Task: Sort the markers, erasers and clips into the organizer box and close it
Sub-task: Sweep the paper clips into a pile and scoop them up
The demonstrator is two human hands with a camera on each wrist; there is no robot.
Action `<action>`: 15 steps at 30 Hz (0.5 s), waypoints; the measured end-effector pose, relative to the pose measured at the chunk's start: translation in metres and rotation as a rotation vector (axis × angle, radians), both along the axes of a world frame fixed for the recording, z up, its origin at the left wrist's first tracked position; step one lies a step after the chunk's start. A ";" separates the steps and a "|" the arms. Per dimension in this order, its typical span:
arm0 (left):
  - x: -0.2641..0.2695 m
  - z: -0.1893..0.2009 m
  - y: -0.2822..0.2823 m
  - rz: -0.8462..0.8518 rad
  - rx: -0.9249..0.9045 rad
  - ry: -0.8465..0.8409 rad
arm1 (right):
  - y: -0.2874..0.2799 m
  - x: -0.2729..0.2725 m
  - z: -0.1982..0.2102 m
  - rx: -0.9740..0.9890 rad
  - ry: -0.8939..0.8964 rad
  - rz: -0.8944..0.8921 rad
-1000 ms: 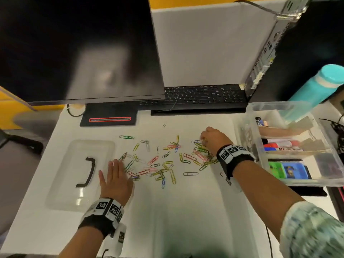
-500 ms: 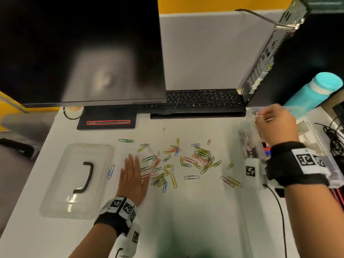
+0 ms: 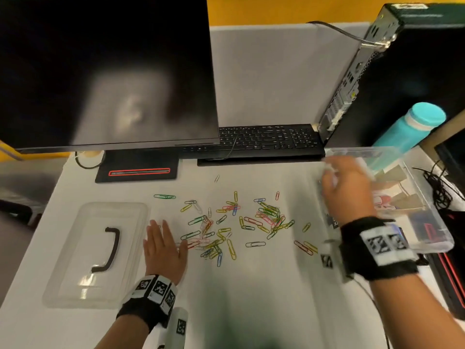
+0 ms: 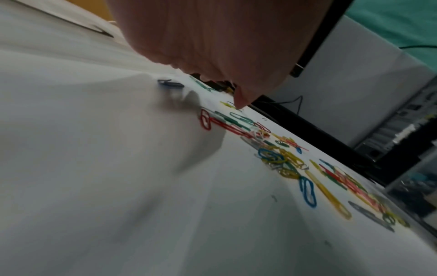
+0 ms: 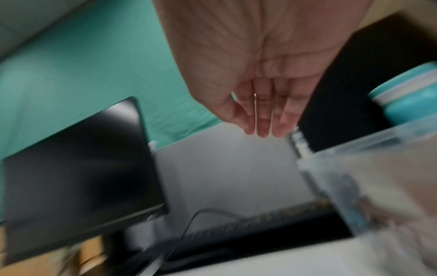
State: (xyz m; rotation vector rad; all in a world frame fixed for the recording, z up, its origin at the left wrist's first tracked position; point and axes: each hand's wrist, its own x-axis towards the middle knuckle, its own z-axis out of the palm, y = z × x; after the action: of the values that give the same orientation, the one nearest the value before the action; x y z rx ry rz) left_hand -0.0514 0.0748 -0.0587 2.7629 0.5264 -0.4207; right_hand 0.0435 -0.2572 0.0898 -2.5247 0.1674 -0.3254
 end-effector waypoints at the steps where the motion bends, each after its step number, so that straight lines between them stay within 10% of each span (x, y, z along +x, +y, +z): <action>1: 0.001 0.001 -0.002 0.033 -0.009 0.034 | 0.010 -0.011 -0.014 0.012 0.012 0.086; 7: 0.005 -0.001 -0.040 -0.093 -0.141 0.034 | 0.024 -0.066 -0.125 -0.209 0.800 0.148; 15: 0.027 0.012 -0.046 -0.221 -0.251 -0.074 | 0.071 -0.079 -0.136 -0.178 0.753 0.335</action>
State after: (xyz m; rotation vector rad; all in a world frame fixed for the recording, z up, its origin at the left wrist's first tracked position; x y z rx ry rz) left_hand -0.0248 0.0290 -0.0471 2.5878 0.1381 -0.4011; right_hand -0.0356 -0.1861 -0.0464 -2.6668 -0.0020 0.7805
